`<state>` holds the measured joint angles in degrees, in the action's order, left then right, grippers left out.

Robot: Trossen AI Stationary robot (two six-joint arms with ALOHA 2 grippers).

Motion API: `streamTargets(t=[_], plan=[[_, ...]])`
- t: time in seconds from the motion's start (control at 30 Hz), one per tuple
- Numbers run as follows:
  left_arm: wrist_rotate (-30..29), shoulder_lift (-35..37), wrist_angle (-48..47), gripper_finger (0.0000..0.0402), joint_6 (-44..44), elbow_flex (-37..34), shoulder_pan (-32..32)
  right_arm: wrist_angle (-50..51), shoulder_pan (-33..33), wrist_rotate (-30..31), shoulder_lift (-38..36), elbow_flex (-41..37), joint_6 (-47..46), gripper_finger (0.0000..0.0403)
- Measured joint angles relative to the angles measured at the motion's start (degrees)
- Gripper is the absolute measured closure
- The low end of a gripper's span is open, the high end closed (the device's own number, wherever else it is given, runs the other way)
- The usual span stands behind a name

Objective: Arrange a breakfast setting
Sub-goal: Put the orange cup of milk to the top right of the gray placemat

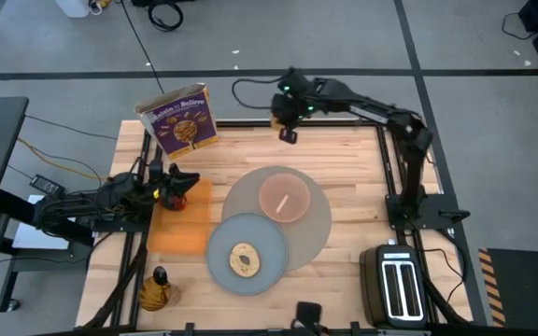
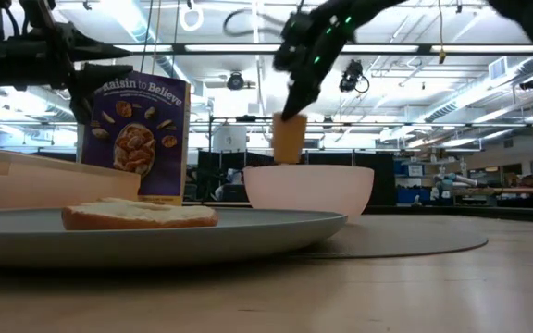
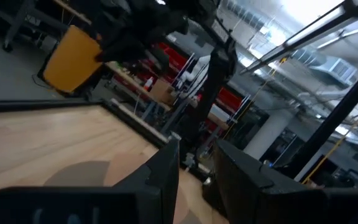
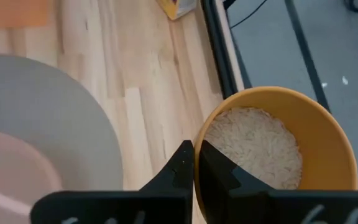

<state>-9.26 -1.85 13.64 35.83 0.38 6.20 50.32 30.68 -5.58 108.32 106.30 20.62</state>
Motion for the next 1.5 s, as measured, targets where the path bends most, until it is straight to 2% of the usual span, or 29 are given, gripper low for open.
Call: streamTargets(t=[0.13, 0.3, 0.47, 0.6, 0.77, 1.03, 1.3, 1.5], plan=[[0.04, -0.01, 0.08, 0.0294, 0.01, 0.01, 0.00, 1.60, -0.48, 0.08, -7.25, -5.84, -0.14, 0.0389], [-0.06, -0.02, 0.10, 0.0294, 0.27, 0.00, 0.00, 1.32, -2.88, 0.02, -15.56, -19.46, -3.10, 0.0389], [-0.11, -0.02, 0.11, 0.0294, 3.20, 0.01, 0.00, -2.48, -7.33, 2.55, -22.25, -33.73, -7.38, 0.0389], [-0.09, -0.02, 1.01, 0.0294, 4.07, 0.01, 0.00, -8.68, -11.72, 3.69, -24.34, -40.47, -10.47, 0.0389], [-0.11, -0.02, 5.05, 0.0294, 4.04, 0.00, 0.00, -11.22, -15.60, 5.66, -23.18, -42.30, -12.35, 0.0389], [-0.12, -0.04, 6.08, 0.0294, 5.02, 0.01, 0.00, -12.77, -16.15, 0.16, -24.25, -42.00, -14.67, 0.0387], [-0.13, -0.04, 6.05, 0.0294, 5.07, 0.00, 0.00, -12.14, -13.64, 7.80, -24.18, -42.03, -13.04, 0.0388], [-0.13, -0.04, 4.51, 0.0294, 4.98, 0.00, 0.00, -15.36, -12.97, 7.08, -24.16, -46.48, -14.47, 0.0388]])
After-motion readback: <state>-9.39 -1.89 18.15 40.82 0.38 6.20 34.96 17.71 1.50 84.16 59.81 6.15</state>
